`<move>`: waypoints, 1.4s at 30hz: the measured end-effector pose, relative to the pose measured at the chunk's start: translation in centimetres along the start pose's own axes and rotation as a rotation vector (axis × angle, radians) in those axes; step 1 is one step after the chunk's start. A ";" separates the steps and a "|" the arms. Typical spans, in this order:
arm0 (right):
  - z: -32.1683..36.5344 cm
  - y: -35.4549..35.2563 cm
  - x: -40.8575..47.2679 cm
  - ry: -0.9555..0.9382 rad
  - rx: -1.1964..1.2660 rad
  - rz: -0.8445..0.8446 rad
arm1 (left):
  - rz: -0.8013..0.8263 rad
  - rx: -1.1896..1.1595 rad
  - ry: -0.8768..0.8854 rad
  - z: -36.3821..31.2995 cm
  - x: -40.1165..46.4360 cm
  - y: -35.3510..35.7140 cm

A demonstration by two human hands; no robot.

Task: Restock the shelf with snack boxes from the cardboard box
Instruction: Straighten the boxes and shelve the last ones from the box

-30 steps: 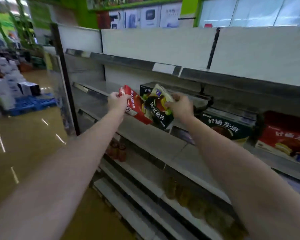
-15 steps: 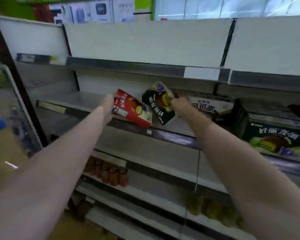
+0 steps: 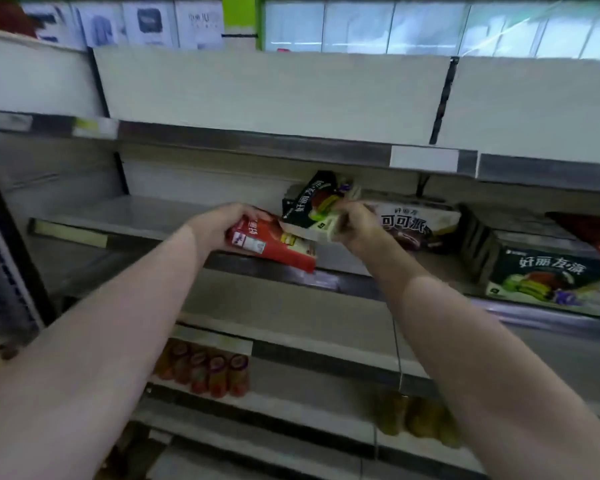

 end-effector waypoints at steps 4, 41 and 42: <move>-1.0 2.1 -0.6 0.008 0.072 0.124 | 0.067 0.010 0.021 -1.0 -0.1 1.4; -3.2 -4.2 5.6 -0.033 -1.093 -0.339 | -0.404 -0.309 0.255 2.2 2.5 -8.9; -3.2 -4.2 5.7 -0.025 -1.094 -0.345 | -0.351 -0.276 0.259 2.2 2.6 -8.8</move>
Point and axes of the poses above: each hand's wrist, its own x-axis towards the middle knuckle, its own y-axis out of the palm, z = x × y, the point moved 8 cm from there along x, towards the middle knuckle, and after that the axes turned 2 degrees about z, right-handed, at the moved point
